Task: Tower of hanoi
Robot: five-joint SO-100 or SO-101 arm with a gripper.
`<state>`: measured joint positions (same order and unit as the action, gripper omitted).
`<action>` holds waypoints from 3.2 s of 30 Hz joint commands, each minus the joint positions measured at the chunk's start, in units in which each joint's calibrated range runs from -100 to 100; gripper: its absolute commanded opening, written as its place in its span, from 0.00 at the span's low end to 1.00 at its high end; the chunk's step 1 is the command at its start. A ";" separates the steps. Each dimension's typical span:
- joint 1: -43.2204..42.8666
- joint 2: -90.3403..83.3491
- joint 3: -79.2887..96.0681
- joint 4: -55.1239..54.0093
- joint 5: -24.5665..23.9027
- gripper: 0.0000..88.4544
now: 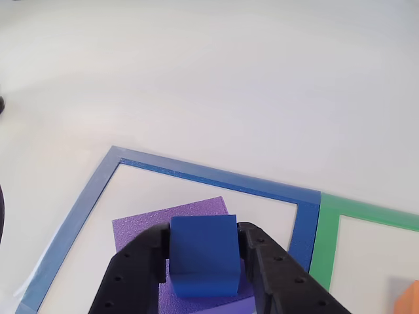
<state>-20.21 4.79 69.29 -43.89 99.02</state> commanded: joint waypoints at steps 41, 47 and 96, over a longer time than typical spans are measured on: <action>26.20 -51.50 -53.80 115.96 -9.68 0.03; 36.95 -52.86 -61.79 126.73 -10.79 0.03; 47.55 -10.88 -0.37 8.96 0.98 0.04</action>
<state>28.57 -5.29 69.72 -33.36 99.22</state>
